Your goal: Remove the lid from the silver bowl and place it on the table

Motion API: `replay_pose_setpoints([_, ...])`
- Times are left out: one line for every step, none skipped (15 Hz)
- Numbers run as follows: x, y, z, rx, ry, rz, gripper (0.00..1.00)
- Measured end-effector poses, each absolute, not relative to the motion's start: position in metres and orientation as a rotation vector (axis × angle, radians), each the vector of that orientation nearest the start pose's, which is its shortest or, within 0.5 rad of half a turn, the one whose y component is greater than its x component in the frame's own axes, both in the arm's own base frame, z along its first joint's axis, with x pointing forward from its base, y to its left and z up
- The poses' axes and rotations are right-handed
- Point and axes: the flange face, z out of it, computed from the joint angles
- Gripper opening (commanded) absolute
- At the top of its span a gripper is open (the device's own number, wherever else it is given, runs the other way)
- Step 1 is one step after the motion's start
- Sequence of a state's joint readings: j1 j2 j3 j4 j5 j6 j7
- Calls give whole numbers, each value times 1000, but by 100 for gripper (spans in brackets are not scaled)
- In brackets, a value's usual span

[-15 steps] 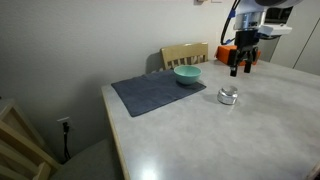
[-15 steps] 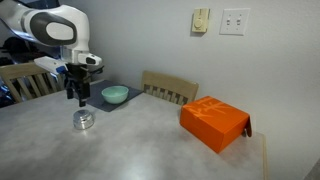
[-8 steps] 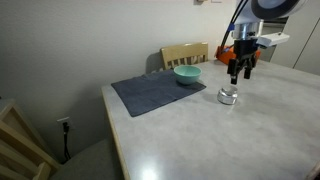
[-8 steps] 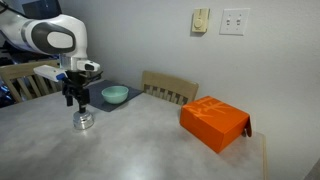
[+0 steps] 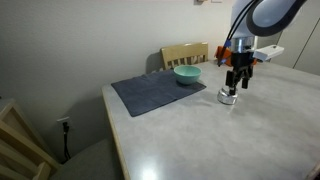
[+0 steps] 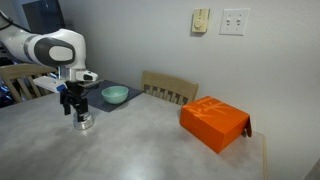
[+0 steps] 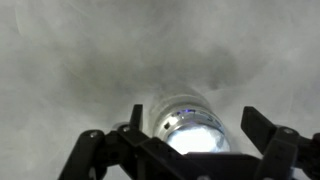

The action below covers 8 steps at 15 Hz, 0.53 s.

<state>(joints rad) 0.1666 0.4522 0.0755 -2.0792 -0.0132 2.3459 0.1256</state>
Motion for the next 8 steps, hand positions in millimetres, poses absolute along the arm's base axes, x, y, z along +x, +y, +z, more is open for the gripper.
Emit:
replay_pose_setpoints([551,137,192,-3135,-203,280,100])
replay_pose_setpoints([551,139,193,-3139,-216,269,100])
replay_pose_setpoints([552,140,194,-3142,-228,260,100])
replay_pose_setpoints([553,141,195,-3145,-237,253,100])
replay_pose_setpoints([555,142,196,-3148,-247,244,100])
replay_pose_setpoints([556,143,198,-3150,-253,236,100])
replay_pose_setpoints([558,143,200,-3151,-255,227,100])
replay_pose_setpoints([561,144,202,-3150,-256,217,100])
